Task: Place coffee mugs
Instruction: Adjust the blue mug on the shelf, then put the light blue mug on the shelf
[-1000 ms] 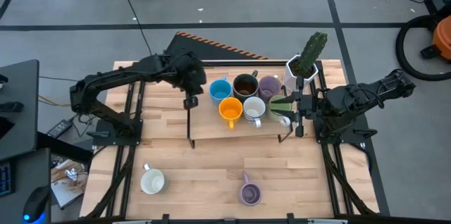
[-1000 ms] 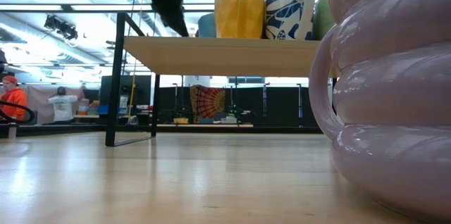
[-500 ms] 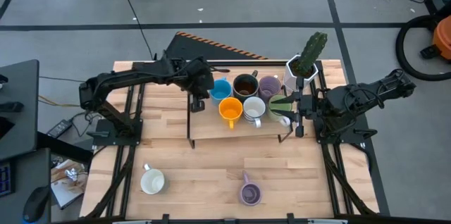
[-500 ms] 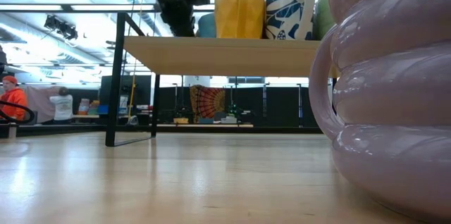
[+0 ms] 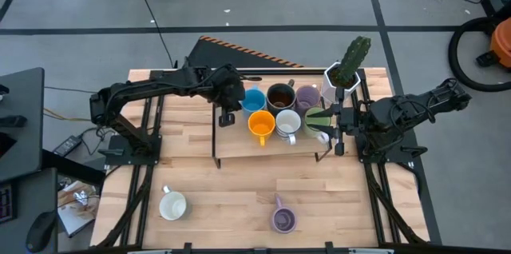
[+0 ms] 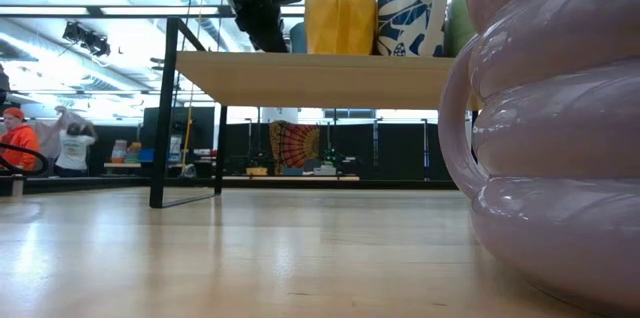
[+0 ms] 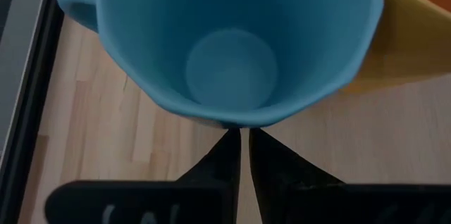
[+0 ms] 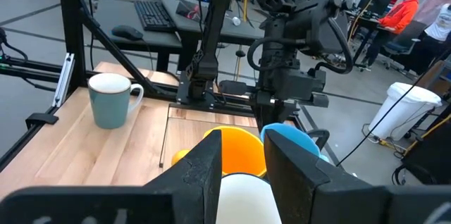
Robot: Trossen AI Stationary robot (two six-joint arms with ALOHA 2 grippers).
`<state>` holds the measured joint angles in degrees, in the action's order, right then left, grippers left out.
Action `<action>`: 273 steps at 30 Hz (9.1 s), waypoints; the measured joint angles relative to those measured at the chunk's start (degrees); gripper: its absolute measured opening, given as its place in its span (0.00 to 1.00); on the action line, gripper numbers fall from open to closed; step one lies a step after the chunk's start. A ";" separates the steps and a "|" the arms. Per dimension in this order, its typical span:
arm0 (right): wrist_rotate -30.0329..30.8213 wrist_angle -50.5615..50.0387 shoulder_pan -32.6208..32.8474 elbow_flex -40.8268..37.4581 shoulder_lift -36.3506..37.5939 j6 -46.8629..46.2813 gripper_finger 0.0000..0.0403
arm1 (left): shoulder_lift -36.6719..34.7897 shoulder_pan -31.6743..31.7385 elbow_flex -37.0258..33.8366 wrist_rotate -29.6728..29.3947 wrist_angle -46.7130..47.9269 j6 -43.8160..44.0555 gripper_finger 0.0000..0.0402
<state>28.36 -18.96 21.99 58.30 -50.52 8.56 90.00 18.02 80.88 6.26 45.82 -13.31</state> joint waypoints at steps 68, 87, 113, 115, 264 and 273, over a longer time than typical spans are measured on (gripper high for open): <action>-5.65 15.96 6.18 -4.42 -8.31 4.07 0.28 | -3.03 -60.78 0.17 -3.69 14.02 90.65 0.09; -5.51 15.64 6.17 -4.42 -12.26 3.58 0.28 | -0.48 -70.23 0.15 1.93 13.97 101.73 0.16; -5.51 21.33 3.80 -4.42 -13.98 8.86 0.28 | 2.78 -77.66 0.15 3.38 18.10 85.34 0.25; -5.52 21.62 3.76 -4.42 -13.99 8.81 0.28 | 2.65 -76.84 0.15 2.87 18.48 84.38 0.23; -5.99 18.71 3.73 -4.44 -14.03 6.86 0.28 | 7.74 -71.79 0.98 -17.10 34.18 102.86 0.32; -5.99 18.78 3.73 -4.44 -14.03 7.04 0.28 | 1.01 -74.22 -6.97 -13.72 25.65 106.89 0.23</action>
<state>22.37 -0.19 25.71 53.87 -64.55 15.59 91.00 -56.20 73.91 -7.46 71.46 93.58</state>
